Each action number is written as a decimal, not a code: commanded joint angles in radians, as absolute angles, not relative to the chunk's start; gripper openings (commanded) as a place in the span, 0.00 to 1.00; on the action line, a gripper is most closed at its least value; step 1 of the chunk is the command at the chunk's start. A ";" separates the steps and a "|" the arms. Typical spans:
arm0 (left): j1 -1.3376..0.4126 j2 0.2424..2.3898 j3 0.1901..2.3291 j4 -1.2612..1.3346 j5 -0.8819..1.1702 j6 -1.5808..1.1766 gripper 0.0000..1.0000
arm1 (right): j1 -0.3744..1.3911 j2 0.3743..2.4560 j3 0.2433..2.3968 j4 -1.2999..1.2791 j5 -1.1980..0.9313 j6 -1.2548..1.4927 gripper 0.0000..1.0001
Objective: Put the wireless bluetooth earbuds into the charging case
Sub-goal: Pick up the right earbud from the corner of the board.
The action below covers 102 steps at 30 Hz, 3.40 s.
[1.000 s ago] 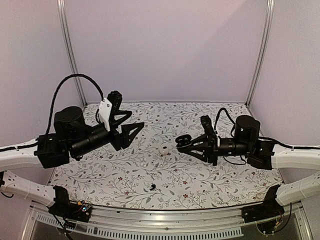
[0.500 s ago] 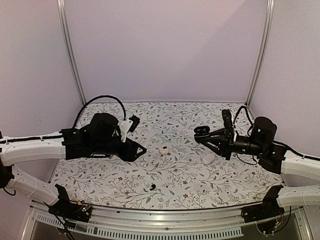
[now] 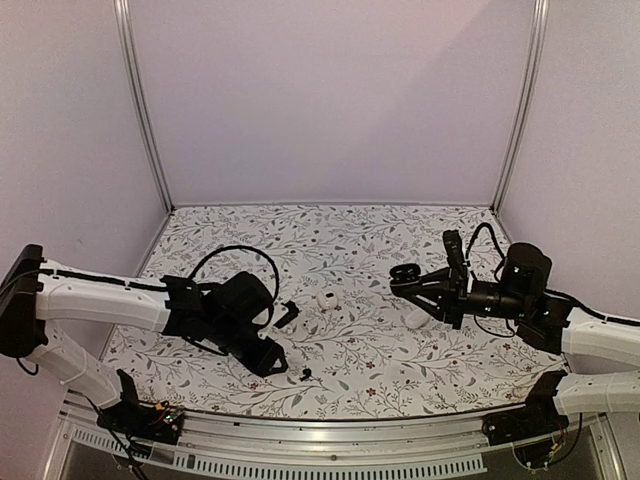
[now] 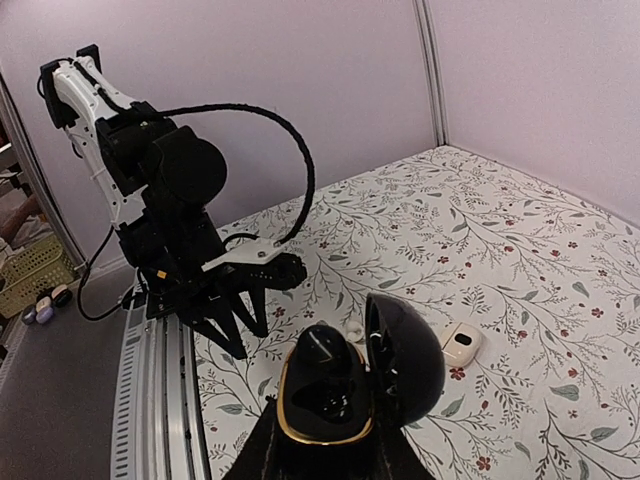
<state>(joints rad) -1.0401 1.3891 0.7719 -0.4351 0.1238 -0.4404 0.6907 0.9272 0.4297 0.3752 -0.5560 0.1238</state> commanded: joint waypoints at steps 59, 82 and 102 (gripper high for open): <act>-1.171 1.960 1.239 -1.007 0.036 -0.265 0.40 | 0.669 0.907 0.379 0.371 -0.563 0.101 0.00; -1.174 2.057 1.362 -1.047 0.052 -0.211 0.27 | 0.669 0.903 0.373 0.370 -0.560 0.097 0.00; -1.099 1.832 1.328 -0.840 0.003 -0.256 0.12 | 0.668 0.923 0.393 0.377 -0.565 0.098 0.00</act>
<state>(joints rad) -1.1282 1.9438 1.3453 -0.9653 0.0273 -0.2401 0.6739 0.9142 0.3790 0.3573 -0.5571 0.1081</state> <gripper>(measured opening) 0.152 0.221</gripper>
